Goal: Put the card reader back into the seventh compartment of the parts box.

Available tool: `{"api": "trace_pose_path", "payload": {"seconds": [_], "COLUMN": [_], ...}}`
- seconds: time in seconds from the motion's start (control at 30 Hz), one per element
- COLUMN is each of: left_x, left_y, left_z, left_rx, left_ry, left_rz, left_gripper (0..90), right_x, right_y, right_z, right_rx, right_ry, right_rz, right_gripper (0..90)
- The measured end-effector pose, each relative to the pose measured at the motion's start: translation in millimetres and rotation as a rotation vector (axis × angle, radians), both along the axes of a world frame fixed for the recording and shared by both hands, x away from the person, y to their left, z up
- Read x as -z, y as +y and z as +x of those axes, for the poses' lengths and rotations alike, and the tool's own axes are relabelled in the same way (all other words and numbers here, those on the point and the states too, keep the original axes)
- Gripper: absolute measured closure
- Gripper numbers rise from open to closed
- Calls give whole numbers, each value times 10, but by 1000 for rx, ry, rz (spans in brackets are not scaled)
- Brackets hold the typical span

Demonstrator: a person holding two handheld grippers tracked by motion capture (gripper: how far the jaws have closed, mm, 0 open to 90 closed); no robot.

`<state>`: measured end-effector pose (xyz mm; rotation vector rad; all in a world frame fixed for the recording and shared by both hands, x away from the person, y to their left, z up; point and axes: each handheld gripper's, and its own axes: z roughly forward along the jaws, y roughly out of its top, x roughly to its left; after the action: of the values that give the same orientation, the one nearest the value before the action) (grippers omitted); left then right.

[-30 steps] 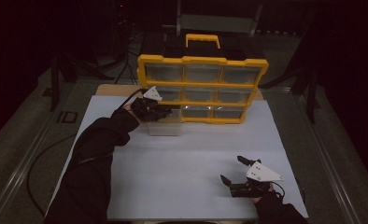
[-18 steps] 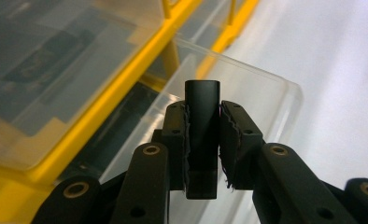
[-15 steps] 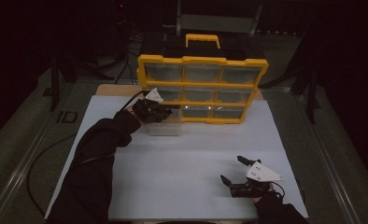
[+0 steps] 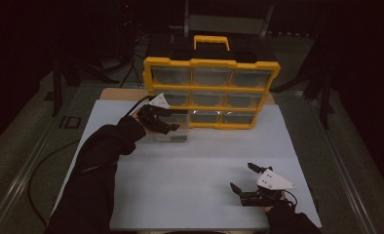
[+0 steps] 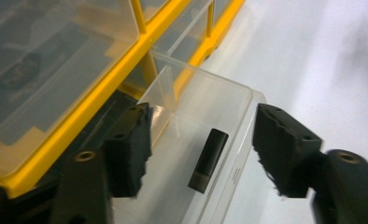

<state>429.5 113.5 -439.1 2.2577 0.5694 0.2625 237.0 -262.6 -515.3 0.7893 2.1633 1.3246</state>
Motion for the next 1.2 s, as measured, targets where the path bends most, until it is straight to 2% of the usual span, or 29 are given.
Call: {"api": "trace_pose_path", "payload": {"seconds": [0.13, 0.17, 0.23, 0.33, 0.4, 0.5, 0.57, 0.67, 0.9, 1.1, 1.2], "left_x": [-18, -22, -24, -19, -14, -5, -6, -12, 2, 47, 45], "left_y": [20, 25, 33, 49, 65, 86, 95, 104, 129, 147, 158], "left_z": [-33, -39, -59, -77, -86, -109, -133, -162, -238, -298, -340], "left_rx": [6, 4, 1, 8, 15, 25, 24, 33, 31, 46, 50], "left_ry": [1, 4, 7, 26, 40, 44, 32, 32, -13, -3, 0], "left_rz": [-10, -14, -18, -17, -19, -30, -24, -27, -40, -22, -27], "left_gripper": [296, 258, 246, 169, 153, 68, 15, 4, 0, 0, 0], "right_x": [-1, -2, -3, -2, -3, -5, -4, -5, -8, -7, -8], "right_y": [0, -1, 0, 1, 1, 1, 1, 4, 3, 5, 5], "right_z": [0, 1, -1, 1, 0, -1, -1, -3, -5, -4, -4], "right_rx": [0, -1, -1, -1, -1, -2, -1, -1, -2, -2, -2], "right_ry": [0, -3, -3, -2, -3, -3, -3, -3, -5, -3, -3], "right_rz": [0, -1, -1, 0, -1, 0, -1, -1, -2, 0, 0], "right_gripper": [82, 81, 82, 81, 81, 81, 81, 82, 81, 82, 82]}}
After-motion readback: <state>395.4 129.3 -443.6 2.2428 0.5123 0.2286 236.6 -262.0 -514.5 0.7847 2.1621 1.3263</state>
